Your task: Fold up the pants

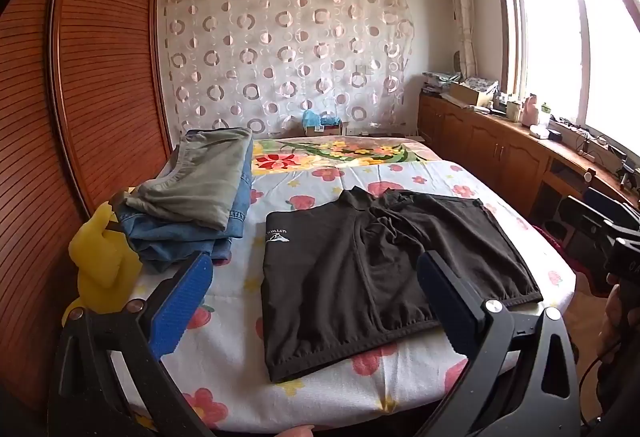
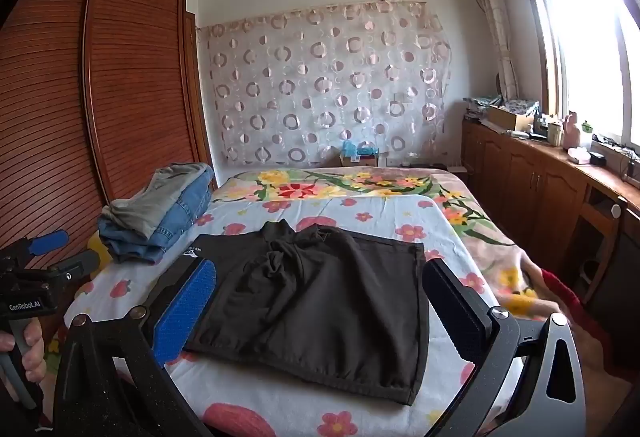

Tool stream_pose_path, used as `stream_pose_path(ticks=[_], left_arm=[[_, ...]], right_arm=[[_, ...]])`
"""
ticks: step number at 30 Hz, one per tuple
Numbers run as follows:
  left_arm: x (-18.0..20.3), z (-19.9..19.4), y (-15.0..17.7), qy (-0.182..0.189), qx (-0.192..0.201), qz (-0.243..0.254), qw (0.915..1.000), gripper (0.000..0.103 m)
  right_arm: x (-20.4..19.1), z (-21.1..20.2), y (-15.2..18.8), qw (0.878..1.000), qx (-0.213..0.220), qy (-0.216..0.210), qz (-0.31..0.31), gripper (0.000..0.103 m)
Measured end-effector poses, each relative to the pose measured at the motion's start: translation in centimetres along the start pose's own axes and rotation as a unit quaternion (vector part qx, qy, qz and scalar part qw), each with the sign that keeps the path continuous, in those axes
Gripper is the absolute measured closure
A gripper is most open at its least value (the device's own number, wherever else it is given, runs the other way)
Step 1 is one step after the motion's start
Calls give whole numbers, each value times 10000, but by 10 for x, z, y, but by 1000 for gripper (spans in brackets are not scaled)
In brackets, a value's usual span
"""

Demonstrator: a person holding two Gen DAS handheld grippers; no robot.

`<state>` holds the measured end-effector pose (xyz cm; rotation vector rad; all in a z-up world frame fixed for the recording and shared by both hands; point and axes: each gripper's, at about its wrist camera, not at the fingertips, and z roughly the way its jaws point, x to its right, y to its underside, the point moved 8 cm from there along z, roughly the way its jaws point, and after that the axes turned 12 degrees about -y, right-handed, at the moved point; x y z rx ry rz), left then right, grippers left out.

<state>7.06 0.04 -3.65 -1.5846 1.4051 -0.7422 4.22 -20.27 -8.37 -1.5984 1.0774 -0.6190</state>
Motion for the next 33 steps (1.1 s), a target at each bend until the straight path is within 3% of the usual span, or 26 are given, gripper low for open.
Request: stream_pose_path(ticks=[33], left_arm=[[-2, -10, -5, -17, 49, -68, 10000, 1]], right_arm=[[-4, -2, -1, 10000, 36, -3, -3, 0]])
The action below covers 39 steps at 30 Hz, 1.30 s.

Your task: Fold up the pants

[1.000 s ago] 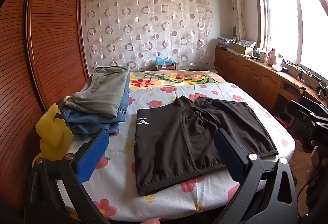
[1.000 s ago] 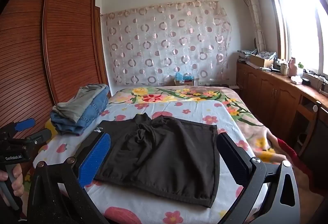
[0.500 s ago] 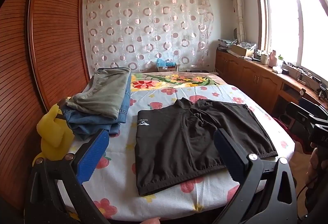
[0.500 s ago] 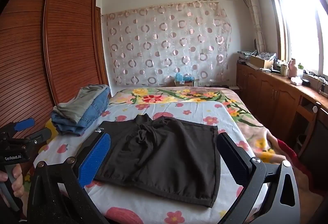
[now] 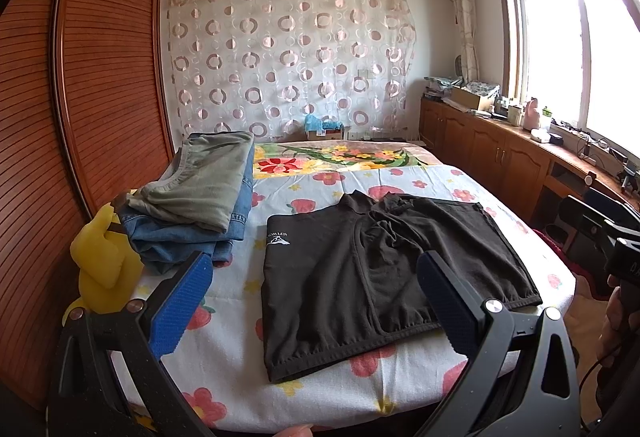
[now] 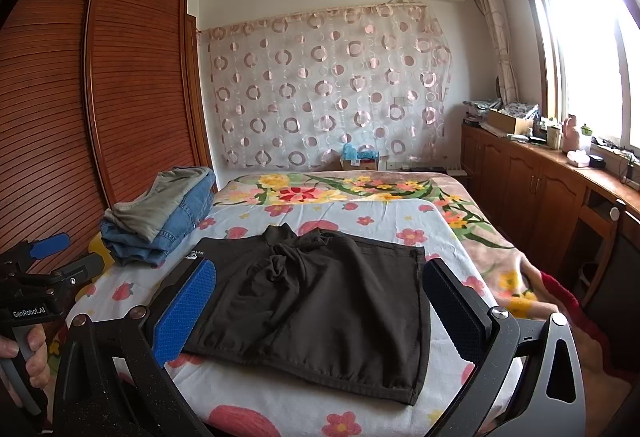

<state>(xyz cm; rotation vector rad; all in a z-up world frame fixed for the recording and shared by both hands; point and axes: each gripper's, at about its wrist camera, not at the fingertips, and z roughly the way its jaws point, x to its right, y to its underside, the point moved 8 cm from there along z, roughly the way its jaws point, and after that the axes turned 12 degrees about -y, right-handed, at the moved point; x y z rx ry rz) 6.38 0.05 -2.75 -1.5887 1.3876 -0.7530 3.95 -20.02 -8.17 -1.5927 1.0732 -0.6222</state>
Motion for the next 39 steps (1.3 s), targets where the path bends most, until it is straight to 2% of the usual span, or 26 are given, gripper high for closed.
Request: stream_pose_path(ticks=[39], left_arm=[[4, -5, -6, -19, 159, -11, 9999, 1]], right_arm=[[-2, -1, 0, 10000, 32, -1, 7, 0]])
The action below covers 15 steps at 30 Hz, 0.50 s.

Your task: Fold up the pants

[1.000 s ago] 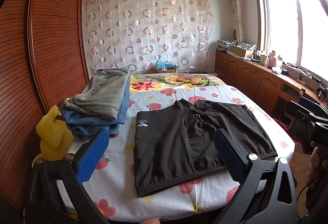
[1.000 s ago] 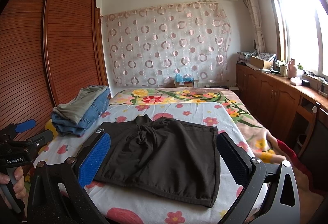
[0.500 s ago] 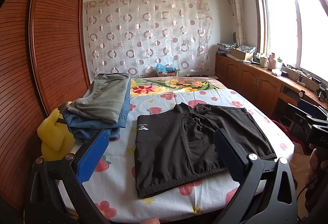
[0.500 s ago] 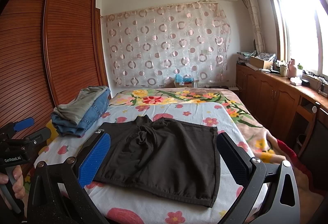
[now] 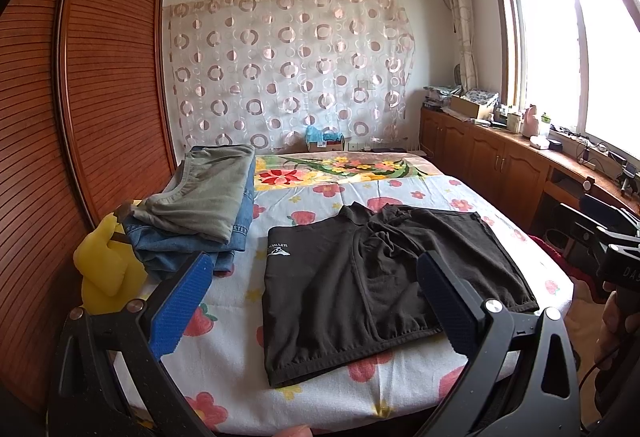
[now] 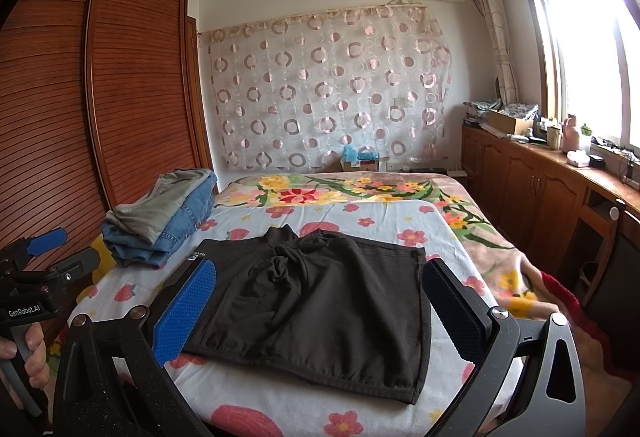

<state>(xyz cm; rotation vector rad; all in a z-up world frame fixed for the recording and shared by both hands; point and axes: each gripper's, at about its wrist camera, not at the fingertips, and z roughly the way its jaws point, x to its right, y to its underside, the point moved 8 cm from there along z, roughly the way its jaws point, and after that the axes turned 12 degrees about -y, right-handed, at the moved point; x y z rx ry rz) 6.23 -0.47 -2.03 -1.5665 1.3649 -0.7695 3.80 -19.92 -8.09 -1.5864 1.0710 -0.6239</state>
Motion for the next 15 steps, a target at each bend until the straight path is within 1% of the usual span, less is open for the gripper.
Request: stream_pose_path(ticks=[15], left_arm=[[0, 0, 1, 0, 6, -2, 10000, 1]], right_arm=[[-1, -1, 0, 10000, -1, -15, -3, 0]])
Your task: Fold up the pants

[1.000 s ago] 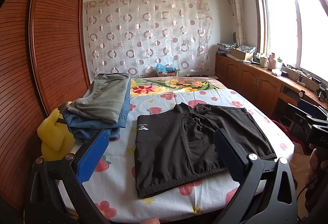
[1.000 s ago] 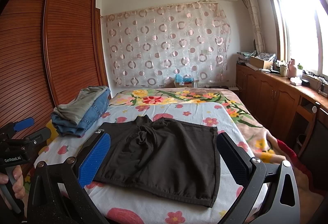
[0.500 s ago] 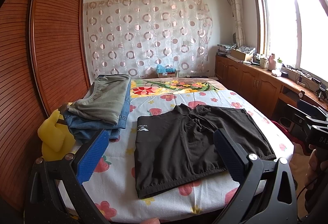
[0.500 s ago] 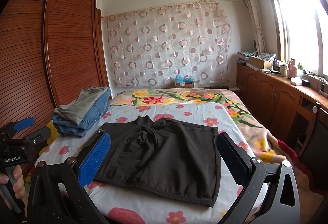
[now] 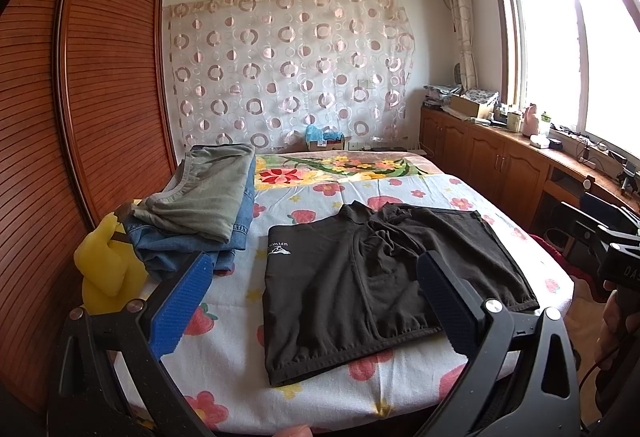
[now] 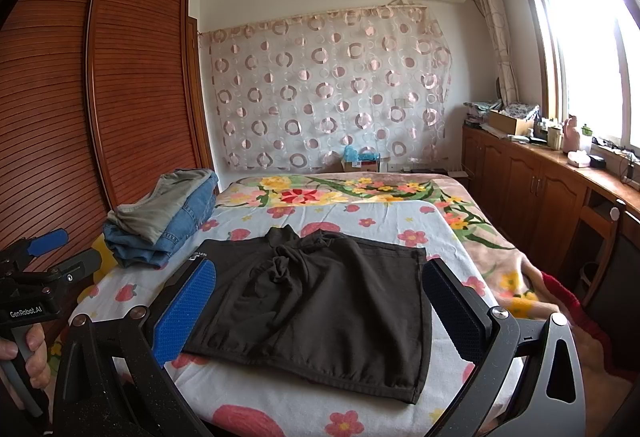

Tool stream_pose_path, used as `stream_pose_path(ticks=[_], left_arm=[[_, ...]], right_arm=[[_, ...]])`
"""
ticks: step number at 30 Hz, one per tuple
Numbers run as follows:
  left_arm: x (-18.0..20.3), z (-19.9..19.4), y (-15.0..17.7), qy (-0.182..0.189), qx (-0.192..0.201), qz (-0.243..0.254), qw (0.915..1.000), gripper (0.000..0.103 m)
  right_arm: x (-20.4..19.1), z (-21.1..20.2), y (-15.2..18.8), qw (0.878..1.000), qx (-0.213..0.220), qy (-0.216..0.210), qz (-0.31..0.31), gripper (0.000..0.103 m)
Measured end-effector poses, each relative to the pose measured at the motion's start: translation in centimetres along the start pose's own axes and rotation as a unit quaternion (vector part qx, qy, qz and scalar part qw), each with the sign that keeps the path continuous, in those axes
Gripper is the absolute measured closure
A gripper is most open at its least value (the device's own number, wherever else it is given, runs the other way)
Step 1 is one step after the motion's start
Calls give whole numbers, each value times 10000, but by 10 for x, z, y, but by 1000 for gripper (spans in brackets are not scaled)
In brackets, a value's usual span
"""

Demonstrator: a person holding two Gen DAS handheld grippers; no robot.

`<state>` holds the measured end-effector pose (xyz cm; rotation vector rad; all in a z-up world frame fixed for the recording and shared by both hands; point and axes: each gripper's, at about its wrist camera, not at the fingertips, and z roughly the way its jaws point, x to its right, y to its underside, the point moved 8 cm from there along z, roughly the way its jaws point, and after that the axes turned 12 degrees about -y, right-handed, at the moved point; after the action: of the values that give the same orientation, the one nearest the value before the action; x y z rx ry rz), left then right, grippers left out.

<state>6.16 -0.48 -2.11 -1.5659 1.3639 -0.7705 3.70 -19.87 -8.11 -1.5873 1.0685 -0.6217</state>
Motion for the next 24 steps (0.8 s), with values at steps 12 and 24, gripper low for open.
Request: stream_pose_path(ticks=[12, 24], left_arm=[[-6, 14, 11, -24, -248, 14, 9997, 1], [-9, 45, 41, 26, -684, 93, 9976, 1]], right_arm=[[9, 4, 5, 9999, -129, 16, 69, 0], [20, 11, 12, 9990, -412, 114, 104, 0]])
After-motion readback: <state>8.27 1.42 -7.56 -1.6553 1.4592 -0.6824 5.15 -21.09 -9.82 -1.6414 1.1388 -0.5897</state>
